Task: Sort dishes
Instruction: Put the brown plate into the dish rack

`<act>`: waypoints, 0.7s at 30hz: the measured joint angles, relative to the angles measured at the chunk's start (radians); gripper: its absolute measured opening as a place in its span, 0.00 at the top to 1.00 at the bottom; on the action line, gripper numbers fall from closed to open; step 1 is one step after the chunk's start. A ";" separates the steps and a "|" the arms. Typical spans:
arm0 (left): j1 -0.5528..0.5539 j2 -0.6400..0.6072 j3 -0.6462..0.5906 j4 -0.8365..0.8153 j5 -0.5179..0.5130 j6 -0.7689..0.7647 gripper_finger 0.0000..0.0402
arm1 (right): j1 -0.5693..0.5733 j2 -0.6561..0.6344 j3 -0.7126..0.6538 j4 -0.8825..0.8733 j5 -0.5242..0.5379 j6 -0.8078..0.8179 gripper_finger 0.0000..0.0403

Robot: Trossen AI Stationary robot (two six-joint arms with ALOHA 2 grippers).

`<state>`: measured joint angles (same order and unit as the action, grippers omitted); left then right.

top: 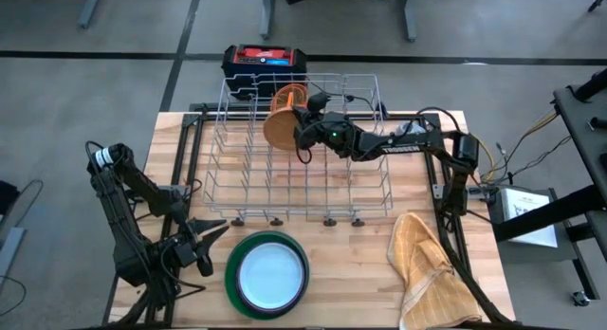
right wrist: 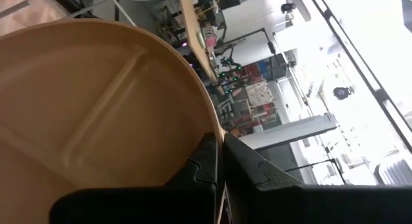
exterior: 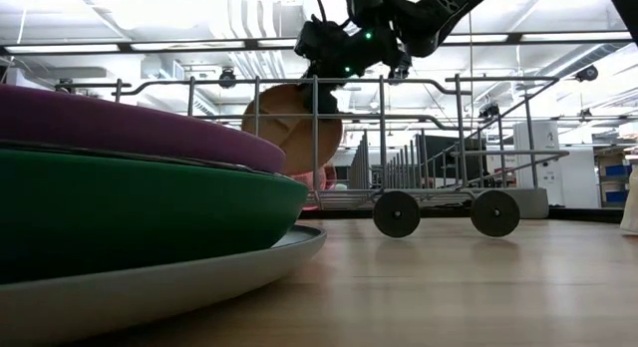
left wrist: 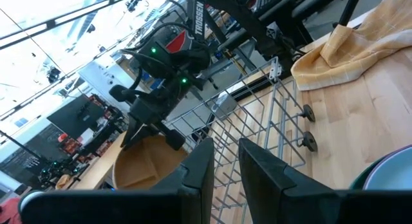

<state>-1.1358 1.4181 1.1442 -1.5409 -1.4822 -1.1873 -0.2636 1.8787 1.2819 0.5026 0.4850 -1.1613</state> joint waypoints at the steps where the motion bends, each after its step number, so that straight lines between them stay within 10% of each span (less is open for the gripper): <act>1: 0.000 0.000 0.000 0.000 0.000 0.000 0.85 | 0.000 0.003 0.000 -0.009 0.000 0.000 1.00; 21: 0.000 0.000 0.000 0.000 0.000 0.000 0.85 | 0.043 0.011 0.017 -0.031 0.068 0.008 1.00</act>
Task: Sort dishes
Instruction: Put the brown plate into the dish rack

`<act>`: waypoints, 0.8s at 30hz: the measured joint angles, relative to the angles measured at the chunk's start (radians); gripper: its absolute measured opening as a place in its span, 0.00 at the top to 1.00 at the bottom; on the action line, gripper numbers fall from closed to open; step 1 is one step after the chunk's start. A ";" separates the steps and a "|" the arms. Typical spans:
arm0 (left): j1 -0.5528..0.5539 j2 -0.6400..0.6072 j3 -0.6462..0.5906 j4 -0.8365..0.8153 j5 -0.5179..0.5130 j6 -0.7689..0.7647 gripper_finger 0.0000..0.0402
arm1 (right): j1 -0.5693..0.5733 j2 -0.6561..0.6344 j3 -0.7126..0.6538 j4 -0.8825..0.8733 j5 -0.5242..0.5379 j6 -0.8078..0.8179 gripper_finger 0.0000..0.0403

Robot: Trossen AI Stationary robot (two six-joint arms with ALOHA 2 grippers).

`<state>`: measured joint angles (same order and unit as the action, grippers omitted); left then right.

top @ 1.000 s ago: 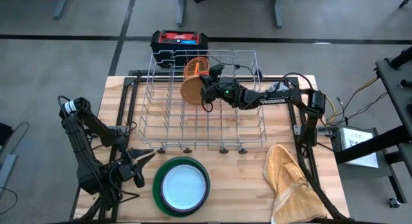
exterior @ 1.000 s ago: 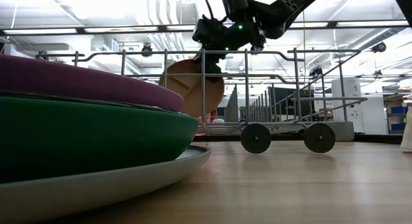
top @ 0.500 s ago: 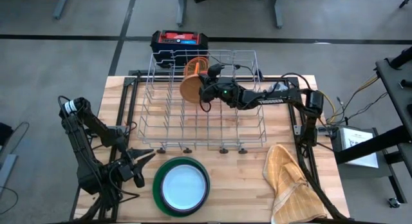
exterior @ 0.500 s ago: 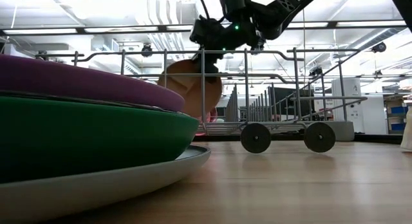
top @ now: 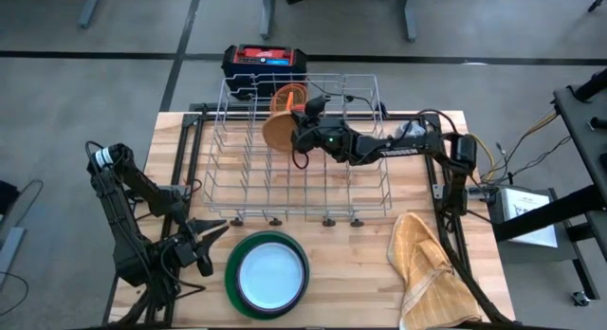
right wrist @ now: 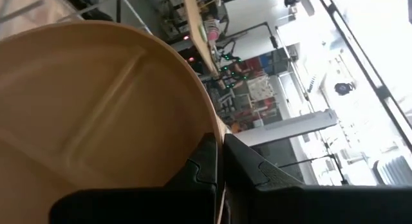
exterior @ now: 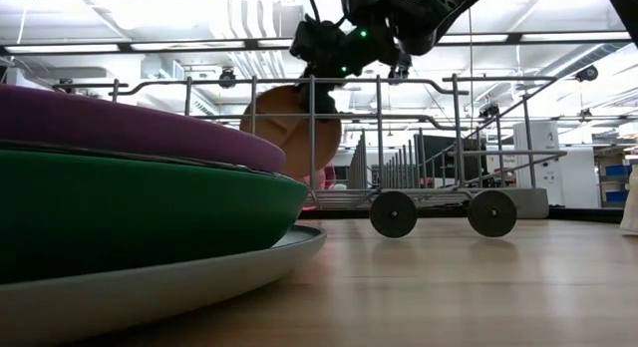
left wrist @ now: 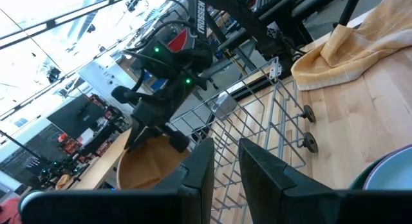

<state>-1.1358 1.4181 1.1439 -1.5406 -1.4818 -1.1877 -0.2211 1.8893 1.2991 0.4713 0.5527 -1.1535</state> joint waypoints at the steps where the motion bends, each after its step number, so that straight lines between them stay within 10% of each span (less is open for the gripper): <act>1: 0.000 0.000 0.000 0.000 0.000 0.000 0.85 | 0.004 0.000 0.000 -0.005 0.002 0.000 1.00; 24: 0.000 0.000 0.000 0.000 0.000 0.000 0.85 | 0.039 -0.013 -0.010 0.035 0.072 -0.011 1.00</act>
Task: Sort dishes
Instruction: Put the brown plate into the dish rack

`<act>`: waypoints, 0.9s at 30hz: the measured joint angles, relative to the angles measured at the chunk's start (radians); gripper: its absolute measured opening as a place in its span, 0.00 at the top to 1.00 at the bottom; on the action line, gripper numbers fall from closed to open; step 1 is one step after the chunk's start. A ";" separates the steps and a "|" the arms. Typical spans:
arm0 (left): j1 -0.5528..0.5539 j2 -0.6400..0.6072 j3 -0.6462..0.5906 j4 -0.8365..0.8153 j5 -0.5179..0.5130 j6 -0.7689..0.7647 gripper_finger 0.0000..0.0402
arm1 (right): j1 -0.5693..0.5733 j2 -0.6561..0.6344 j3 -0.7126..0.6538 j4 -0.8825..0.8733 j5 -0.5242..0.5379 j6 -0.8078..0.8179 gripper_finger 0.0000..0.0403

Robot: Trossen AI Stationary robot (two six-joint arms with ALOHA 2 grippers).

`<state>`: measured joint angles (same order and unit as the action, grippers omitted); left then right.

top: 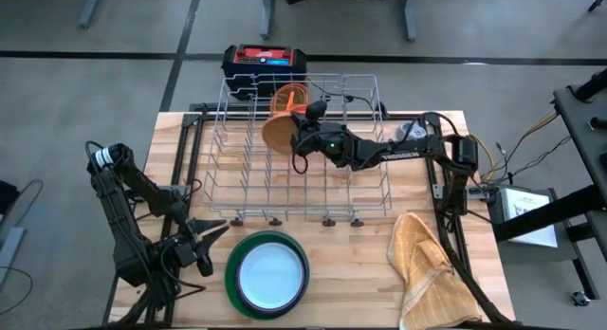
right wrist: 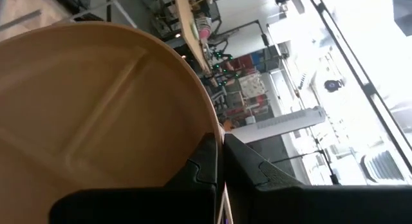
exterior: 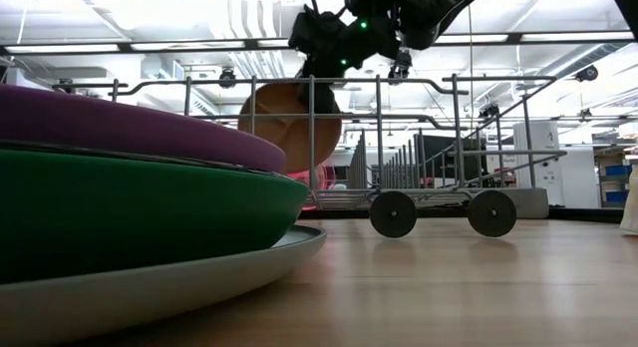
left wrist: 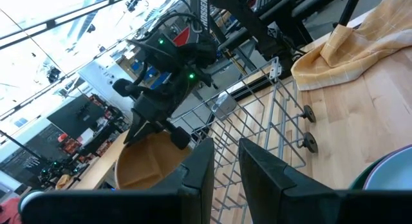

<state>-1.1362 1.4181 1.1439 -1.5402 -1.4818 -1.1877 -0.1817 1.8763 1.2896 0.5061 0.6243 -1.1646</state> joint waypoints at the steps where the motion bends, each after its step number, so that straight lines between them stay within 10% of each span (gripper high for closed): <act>1: 0.000 0.000 0.000 0.000 0.000 0.000 0.85 | 0.002 0.000 0.000 0.000 0.002 0.001 1.00; 27: 0.000 0.000 0.000 0.000 0.007 0.000 0.85 | 0.029 0.003 -0.047 -0.049 0.029 0.081 0.97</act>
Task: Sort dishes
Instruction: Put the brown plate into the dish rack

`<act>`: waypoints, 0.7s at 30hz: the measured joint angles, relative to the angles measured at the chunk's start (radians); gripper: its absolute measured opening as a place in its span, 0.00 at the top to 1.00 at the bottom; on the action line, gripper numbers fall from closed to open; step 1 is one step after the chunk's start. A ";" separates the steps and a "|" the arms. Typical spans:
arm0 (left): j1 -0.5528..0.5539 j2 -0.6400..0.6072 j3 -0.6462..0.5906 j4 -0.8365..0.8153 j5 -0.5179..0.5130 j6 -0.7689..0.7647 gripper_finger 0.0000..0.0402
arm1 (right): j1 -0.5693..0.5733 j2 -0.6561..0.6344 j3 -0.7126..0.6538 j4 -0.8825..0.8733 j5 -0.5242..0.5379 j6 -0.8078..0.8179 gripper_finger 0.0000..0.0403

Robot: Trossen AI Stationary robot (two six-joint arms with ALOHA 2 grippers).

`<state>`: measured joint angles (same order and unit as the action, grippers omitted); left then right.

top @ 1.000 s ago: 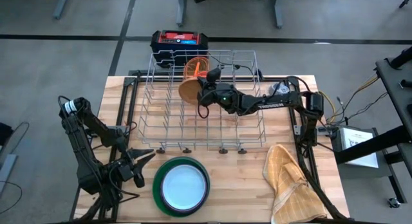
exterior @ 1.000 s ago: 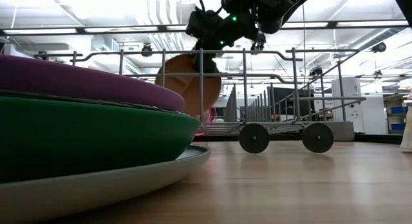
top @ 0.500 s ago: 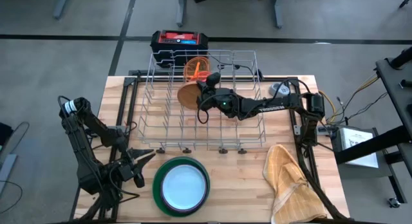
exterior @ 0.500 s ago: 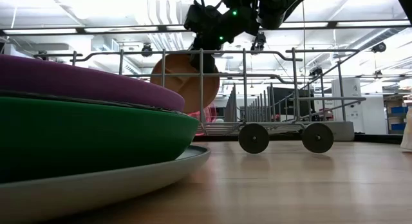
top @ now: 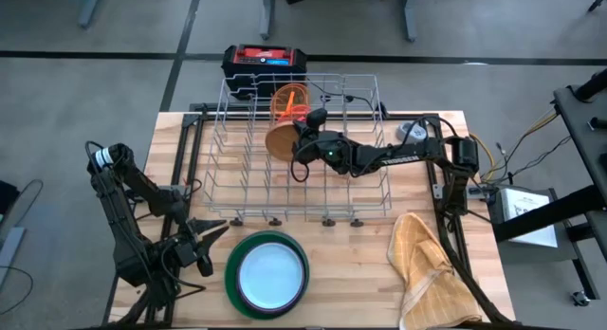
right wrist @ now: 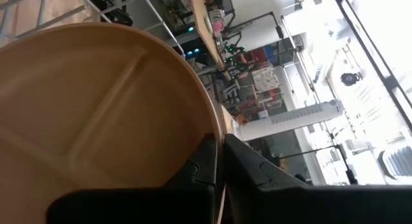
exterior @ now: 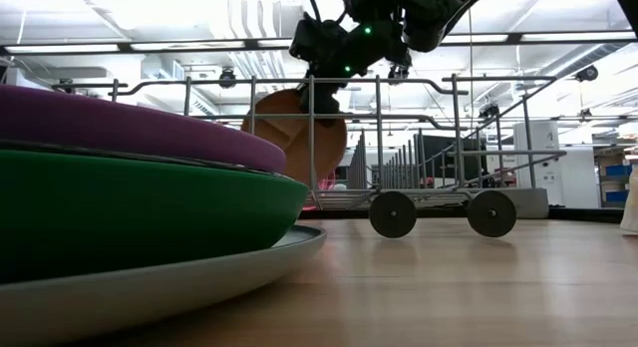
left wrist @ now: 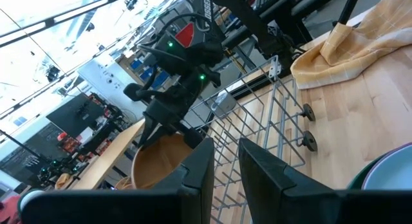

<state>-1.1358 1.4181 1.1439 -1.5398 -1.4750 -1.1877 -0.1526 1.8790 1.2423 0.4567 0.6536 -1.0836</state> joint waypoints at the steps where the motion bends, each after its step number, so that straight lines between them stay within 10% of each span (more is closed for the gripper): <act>1: 0.000 0.000 0.000 0.000 0.000 0.000 0.85 | 0.000 0.000 0.000 -0.002 0.000 0.003 0.96; 21: 0.000 0.000 0.000 0.002 0.000 0.000 0.85 | 0.008 0.001 0.000 -0.015 0.045 0.030 0.69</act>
<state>-1.1358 1.4181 1.1439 -1.5375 -1.4750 -1.1877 -0.1445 1.8801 1.2427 0.4416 0.6990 -1.0534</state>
